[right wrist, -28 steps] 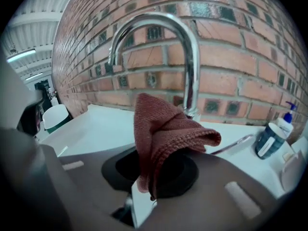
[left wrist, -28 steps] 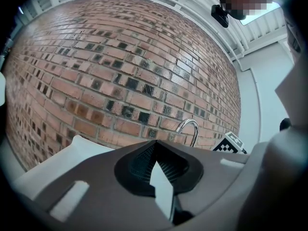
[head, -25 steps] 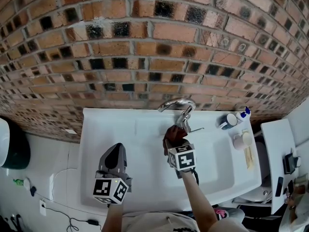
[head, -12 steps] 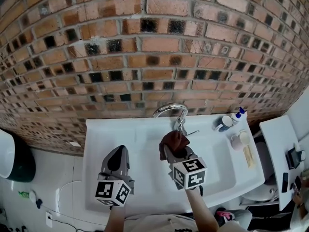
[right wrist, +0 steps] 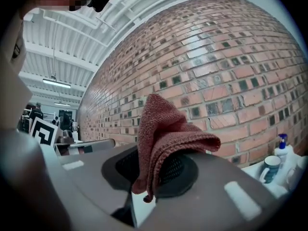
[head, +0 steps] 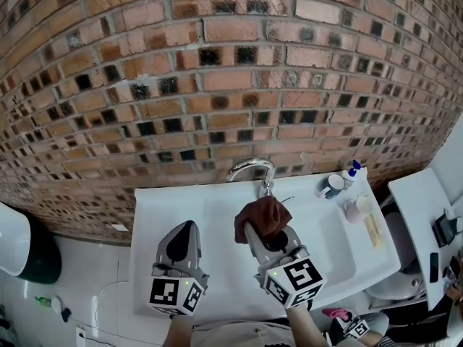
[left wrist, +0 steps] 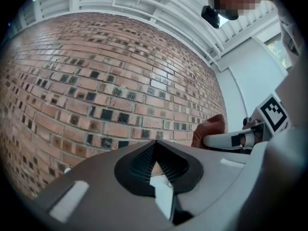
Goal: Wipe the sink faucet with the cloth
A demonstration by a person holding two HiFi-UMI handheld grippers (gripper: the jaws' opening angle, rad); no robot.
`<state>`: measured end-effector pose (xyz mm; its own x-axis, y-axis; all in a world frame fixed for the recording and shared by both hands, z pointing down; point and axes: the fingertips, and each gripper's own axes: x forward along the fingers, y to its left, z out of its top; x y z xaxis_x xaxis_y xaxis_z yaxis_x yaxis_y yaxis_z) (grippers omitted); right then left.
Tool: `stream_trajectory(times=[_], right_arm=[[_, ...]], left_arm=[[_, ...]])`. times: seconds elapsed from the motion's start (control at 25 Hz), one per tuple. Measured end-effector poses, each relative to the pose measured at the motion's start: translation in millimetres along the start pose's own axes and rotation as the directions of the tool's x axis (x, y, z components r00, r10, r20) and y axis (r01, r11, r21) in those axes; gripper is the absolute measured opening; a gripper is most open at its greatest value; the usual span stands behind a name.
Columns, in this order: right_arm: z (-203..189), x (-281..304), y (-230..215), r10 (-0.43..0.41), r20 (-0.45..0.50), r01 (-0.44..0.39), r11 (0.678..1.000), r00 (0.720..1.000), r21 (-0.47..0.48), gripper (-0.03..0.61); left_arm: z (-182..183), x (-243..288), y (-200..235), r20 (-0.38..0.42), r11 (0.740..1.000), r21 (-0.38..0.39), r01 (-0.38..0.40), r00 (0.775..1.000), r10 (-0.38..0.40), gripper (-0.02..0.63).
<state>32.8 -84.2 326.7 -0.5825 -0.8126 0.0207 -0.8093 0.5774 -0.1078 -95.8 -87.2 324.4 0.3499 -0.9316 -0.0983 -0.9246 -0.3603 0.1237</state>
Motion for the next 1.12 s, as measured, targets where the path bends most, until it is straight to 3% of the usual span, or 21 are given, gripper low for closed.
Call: stream_trajectory(times=[0.16,0.36,0.52,1.12], right_arm=[[-7.6,-5.8,4.9,0.021,-0.003,-0.021,0.999,1.000,0.040,0.055],[-5.2,-10.5,0.1,-0.003,-0.011,0.003,1.000,1.000,-0.011,0.055],[-8.4,-12.0,-2.4,-0.004,-0.015,0.004,1.000,1.000,0.007,0.055],[-23.5,17.6,5.2,0.055,-0.062,-0.053,0.998,0.997,0.032,0.052]], left_arm=[[-4.5,-1.9,-7.5,-0.008,1.000,-0.001,0.012,1.000,-0.012,0.005],[-11.9,3.2,-16.6,-0.025,0.999,0.019,0.031,0.999,-0.031,0.005],[-14.5,6.0,-21.1,-0.028,0.999,0.023,0.042,0.999,-0.042,0.005],[-13.0,14.6,-2.4,-0.031,0.999,0.030,0.023,0.999,-0.022,0.005]])
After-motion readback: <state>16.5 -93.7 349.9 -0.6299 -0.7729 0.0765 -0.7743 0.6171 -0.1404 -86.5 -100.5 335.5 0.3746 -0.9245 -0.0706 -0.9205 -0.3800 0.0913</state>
